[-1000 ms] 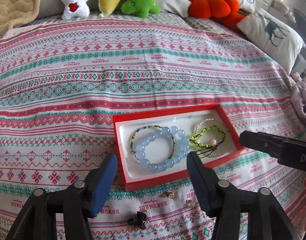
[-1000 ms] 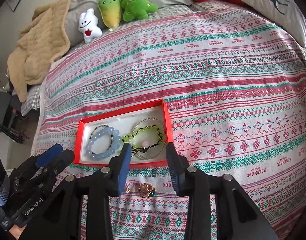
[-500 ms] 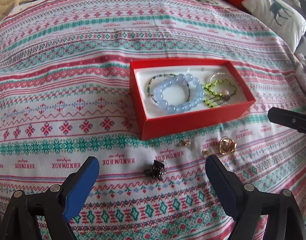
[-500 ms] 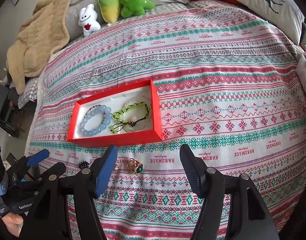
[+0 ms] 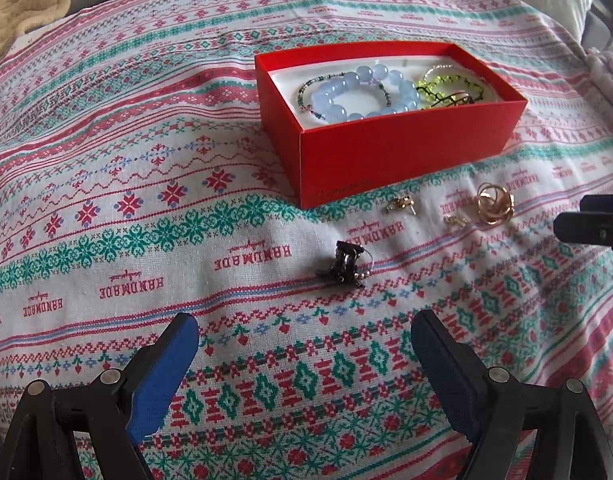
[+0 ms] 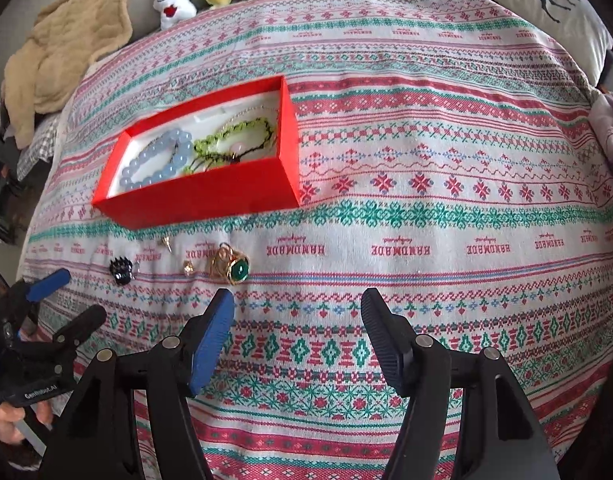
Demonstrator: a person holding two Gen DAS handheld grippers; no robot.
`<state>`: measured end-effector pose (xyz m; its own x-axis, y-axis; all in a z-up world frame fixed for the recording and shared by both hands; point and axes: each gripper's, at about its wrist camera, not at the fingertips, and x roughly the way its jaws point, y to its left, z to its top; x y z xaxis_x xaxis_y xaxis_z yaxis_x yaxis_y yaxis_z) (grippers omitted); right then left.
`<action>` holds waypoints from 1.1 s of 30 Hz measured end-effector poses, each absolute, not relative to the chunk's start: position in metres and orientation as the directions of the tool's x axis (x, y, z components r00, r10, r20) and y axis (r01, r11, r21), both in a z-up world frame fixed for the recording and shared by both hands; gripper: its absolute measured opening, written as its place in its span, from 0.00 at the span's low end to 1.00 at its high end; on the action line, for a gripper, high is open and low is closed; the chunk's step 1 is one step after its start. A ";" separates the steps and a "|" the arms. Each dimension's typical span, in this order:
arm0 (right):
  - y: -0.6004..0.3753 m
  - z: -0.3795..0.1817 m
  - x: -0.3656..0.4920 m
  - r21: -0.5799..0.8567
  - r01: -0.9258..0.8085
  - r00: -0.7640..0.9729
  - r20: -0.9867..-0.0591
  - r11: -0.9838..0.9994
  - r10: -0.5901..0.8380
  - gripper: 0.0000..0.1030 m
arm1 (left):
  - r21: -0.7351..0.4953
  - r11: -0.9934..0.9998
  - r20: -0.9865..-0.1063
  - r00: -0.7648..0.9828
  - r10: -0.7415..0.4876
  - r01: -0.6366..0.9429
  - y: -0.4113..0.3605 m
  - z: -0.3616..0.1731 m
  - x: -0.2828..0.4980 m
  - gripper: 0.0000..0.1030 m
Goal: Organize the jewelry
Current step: 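Grasp the black hair clip with the left tool while the right tool approaches the rings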
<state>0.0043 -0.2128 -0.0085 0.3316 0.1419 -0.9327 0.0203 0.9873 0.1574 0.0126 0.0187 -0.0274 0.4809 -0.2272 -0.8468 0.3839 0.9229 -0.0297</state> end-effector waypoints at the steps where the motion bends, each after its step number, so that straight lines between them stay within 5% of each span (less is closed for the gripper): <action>1: -0.209 -0.013 0.002 0.150 -0.005 0.322 -0.936 0.989 0.144 0.67 | -0.031 0.921 -0.843 0.485 -0.233 0.388 0.019 -0.030 0.012 0.87; 8: -0.193 -0.032 -0.012 0.065 -0.109 0.349 -0.932 0.992 0.099 0.72 | -0.005 0.903 -0.809 0.529 -0.255 0.429 0.019 -0.044 0.004 0.82; 13: -0.181 -0.038 -0.018 0.013 -0.151 0.396 -0.915 0.988 0.073 0.80 | -0.048 0.896 -0.776 0.549 -0.312 0.441 0.019 -0.035 0.004 0.61; 27: -0.176 -0.037 -0.006 0.006 -0.137 0.402 -0.914 0.991 0.061 0.81 | -0.051 0.890 -0.783 0.535 -0.317 0.453 -0.004 -0.037 0.020 0.27; 33: -0.178 -0.037 -0.007 0.012 -0.129 0.405 -0.912 0.992 0.064 0.81 | -0.047 0.891 -0.768 0.554 -0.321 0.451 -0.003 -0.028 0.016 0.25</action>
